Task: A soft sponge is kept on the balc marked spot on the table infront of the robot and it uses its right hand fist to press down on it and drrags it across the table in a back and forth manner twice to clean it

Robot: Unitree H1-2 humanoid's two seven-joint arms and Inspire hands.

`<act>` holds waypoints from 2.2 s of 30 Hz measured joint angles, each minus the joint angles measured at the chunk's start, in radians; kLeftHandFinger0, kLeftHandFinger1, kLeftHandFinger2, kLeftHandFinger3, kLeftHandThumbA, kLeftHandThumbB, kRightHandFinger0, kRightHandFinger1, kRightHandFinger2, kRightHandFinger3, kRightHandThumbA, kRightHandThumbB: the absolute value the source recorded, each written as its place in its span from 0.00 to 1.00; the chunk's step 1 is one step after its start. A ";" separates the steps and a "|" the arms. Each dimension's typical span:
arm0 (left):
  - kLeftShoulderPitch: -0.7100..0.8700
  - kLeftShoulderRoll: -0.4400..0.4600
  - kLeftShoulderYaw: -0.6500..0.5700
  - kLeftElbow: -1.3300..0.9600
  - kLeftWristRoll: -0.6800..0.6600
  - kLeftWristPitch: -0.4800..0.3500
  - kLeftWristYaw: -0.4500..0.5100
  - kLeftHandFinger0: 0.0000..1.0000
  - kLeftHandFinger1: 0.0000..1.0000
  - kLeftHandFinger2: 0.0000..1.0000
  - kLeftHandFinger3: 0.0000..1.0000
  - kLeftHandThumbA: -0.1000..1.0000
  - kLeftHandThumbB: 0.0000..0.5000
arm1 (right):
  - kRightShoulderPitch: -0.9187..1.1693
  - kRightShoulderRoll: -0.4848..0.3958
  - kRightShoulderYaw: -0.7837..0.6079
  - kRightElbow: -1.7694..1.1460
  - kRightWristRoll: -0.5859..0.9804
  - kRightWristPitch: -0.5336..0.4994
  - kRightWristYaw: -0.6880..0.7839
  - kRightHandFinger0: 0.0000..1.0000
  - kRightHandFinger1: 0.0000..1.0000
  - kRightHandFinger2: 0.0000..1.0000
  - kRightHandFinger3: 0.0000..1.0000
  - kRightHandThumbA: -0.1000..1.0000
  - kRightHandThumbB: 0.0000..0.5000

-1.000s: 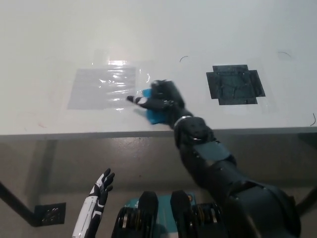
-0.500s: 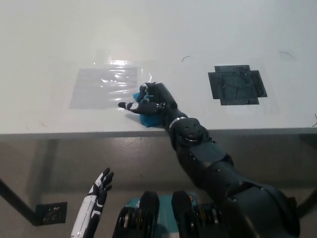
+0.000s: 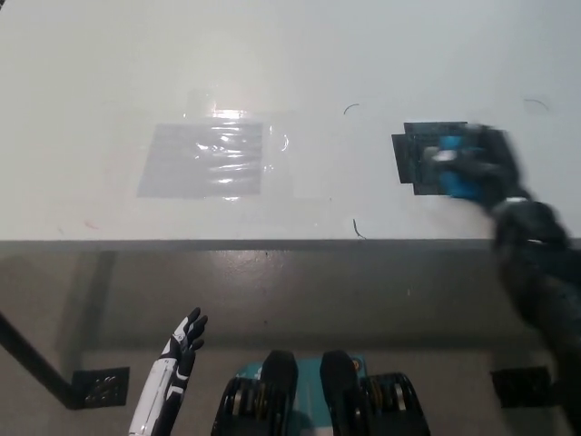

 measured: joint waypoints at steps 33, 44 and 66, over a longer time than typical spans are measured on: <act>0.003 0.005 0.000 0.019 0.015 0.000 0.023 1.00 1.00 1.00 1.00 1.00 0.01 | 0.067 -0.079 -0.142 -0.032 0.116 -0.040 -0.006 0.00 0.00 0.01 0.01 1.00 0.30; 0.001 0.008 -0.001 0.039 0.015 0.000 0.023 1.00 1.00 1.00 1.00 1.00 0.00 | -0.041 0.200 -0.029 -0.032 0.088 -0.027 -0.007 0.00 0.00 0.00 0.00 1.00 0.33; 0.002 0.011 -0.003 0.039 0.014 0.000 0.023 1.00 1.00 0.93 1.00 1.00 0.01 | -0.033 0.174 0.007 -0.020 0.062 -0.027 -0.008 0.00 0.00 0.06 0.12 1.00 0.25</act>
